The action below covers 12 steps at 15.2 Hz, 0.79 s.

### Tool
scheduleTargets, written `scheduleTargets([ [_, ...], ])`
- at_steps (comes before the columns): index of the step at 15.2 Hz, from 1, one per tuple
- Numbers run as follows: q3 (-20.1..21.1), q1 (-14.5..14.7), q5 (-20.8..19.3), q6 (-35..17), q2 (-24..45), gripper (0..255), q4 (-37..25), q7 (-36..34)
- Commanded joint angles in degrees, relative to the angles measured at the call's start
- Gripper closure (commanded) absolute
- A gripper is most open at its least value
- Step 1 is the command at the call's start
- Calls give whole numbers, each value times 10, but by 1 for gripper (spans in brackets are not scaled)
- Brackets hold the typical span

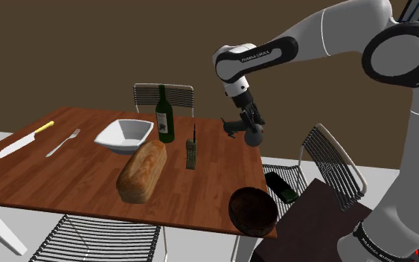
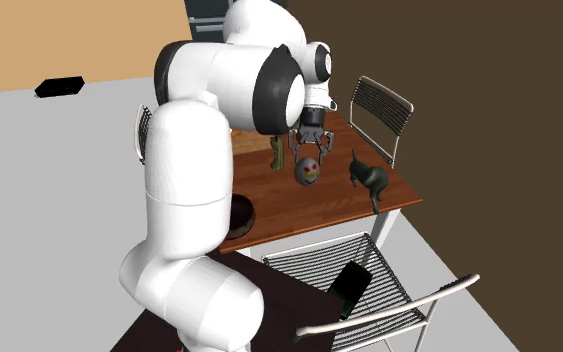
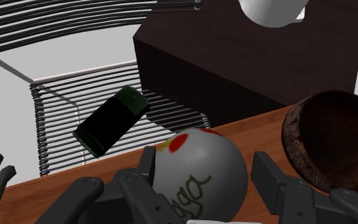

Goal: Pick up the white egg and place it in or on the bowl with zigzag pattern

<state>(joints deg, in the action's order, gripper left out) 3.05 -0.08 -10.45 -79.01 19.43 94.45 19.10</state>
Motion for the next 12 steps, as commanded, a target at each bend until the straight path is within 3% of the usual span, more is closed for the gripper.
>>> scheduleTargets([
  [1,9,10,11,-4,-29,255,36,-19],
  [12,65,73,86,-10,-157,255,180,-129],
])
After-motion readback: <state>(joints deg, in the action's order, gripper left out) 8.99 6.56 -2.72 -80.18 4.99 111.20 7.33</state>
